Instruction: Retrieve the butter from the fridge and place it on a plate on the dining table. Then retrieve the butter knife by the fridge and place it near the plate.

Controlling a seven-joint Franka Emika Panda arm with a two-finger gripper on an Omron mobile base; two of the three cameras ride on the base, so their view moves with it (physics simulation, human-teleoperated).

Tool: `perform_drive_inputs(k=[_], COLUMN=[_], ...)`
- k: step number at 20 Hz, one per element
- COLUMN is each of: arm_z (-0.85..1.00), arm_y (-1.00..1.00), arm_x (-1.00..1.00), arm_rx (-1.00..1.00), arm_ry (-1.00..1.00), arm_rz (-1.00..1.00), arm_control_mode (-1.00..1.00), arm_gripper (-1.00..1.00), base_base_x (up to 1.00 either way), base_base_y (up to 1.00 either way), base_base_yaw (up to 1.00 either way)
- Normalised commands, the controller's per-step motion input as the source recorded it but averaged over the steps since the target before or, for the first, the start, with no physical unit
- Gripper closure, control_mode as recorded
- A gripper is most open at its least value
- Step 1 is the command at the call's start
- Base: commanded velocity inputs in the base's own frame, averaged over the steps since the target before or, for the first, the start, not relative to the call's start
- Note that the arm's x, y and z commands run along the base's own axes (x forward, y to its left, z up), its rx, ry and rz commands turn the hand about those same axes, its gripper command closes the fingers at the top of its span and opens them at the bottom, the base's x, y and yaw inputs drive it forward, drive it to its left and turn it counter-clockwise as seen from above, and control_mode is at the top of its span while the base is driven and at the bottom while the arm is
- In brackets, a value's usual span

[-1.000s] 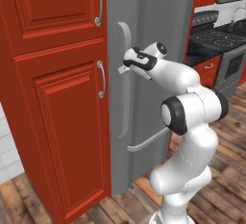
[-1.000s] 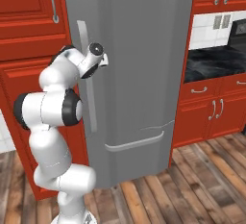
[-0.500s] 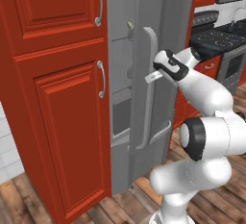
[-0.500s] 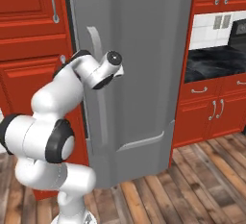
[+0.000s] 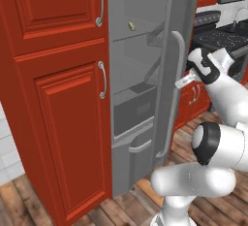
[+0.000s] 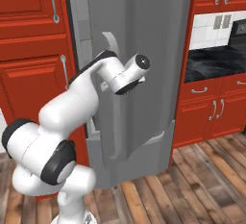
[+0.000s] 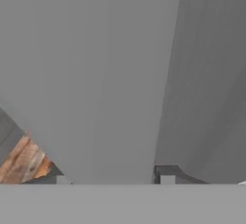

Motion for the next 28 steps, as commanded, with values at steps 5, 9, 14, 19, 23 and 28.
perform_drive_inputs(k=[5,9,14,19,23,28], arm_z=[-0.05,-0.02,0.0,0.03,0.09,0.0], arm_y=[-1.0,-0.36,-0.04,-0.1,-0.02,0.07], arm_x=[-0.56,-0.64,-0.26,-0.35,-0.42,-0.84], arm_rx=[0.05,0.01,0.0,0.0,-0.08,-0.11], arm_ry=[0.15,-0.01,0.0,0.0,-0.03,0.0], arm_rz=[0.04,-0.01,-0.02,-0.13,-0.12,-0.31], arm_control_mode=[-1.0,-1.0,-1.0,-1.0,-1.0,-1.0], arm_gripper=[1.0,1.0,-1.0,-1.0,-1.0,-1.0], base_base_x=[0.0,0.0,0.0,0.0,0.0,0.0], base_base_y=[0.0,0.0,0.0,0.0,0.0,0.0], base_base_yaw=[0.0,0.0,0.0,0.0,0.0,0.0])
